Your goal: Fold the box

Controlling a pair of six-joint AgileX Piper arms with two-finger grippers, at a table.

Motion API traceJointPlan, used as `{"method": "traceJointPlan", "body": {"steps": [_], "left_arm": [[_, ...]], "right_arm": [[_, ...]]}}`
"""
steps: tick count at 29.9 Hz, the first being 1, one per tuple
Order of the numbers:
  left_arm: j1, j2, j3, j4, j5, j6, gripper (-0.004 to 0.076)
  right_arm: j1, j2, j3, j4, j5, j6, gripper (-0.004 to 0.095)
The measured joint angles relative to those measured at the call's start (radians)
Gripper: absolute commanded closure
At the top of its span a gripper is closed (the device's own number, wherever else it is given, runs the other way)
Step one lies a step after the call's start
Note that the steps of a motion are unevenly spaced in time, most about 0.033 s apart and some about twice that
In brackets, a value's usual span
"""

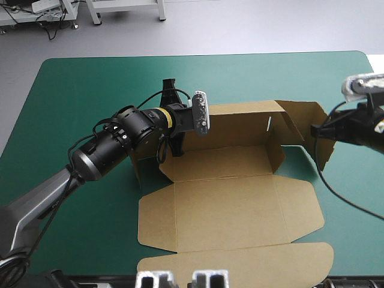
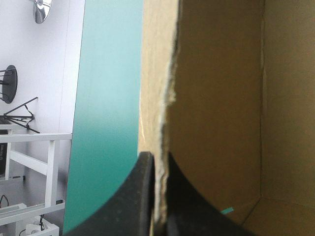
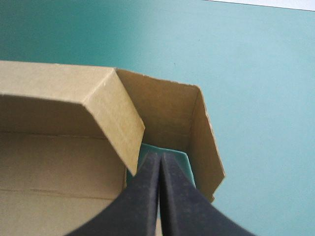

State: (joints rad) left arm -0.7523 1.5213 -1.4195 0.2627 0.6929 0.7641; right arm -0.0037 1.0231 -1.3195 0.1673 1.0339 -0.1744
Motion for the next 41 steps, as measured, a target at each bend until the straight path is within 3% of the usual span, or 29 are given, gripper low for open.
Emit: {"method": "traceJointPlan", "body": {"steps": [6,18,24,41], "left_arm": [[0.000,0.000,-0.001,0.000,0.001,0.000,0.0733],[0.000,0.000,-0.001,0.000,-0.001,0.000,0.0733],[-0.001,0.000,-0.001,0.020,-0.002,0.000,0.0733],[-0.003,0.001,0.000,0.072,-0.019,-0.036,0.0733]], "right_arm": [[0.000,0.253,-0.212,0.037,0.040,-0.034,0.0921],[-0.038,0.725,-0.583,0.226,0.203,-0.104,0.0921],[-0.078,0.804,-0.581,0.254,0.207,-0.129,0.0921],[-0.081,0.734,-0.311,0.396,0.200,-0.271,0.0921]]}}
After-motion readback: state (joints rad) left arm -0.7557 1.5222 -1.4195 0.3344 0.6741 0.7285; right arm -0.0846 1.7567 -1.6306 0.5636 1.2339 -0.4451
